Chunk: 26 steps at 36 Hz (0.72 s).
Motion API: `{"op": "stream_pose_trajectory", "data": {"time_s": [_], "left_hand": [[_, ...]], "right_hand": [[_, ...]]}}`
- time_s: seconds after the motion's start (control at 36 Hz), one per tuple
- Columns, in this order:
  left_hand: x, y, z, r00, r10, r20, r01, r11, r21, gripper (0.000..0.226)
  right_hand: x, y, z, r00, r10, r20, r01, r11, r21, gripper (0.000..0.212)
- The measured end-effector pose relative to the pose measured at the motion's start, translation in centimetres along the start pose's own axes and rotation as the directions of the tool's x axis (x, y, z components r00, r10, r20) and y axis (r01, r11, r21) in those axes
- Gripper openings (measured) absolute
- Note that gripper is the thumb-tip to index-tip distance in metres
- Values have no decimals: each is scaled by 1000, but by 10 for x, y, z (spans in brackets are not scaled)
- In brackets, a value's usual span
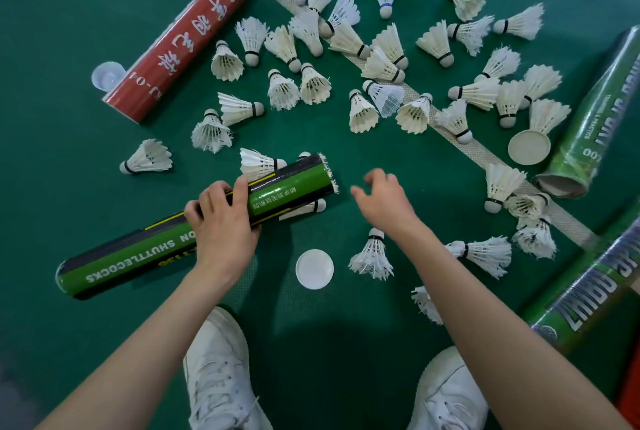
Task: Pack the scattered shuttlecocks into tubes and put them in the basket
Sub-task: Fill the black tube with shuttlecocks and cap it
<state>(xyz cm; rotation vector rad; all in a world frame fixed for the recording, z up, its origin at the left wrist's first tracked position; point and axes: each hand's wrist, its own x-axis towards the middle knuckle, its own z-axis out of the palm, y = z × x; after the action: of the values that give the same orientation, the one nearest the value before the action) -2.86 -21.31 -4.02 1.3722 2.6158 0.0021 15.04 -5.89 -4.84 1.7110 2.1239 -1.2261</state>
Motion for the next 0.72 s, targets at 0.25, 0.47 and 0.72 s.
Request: {"op": "stream_pose_trajectory", "data": {"time_s": [0.25,0.47,0.72], "left_hand": [[-19,16,12,993,57,106,-58,998,6,76],[-16,25,12,993,74,97,-74,997,-2,78],[-6,37,7,993,85,80,-82,996,-41,79]], "right_hand": [[-24,28,18,908,296,297,-146,888,-437,96],[-18,34,-2,993,106,47,-106,994,-3,40],[-23,34,-56,985,-100,-142,153,891,428,26]]}}
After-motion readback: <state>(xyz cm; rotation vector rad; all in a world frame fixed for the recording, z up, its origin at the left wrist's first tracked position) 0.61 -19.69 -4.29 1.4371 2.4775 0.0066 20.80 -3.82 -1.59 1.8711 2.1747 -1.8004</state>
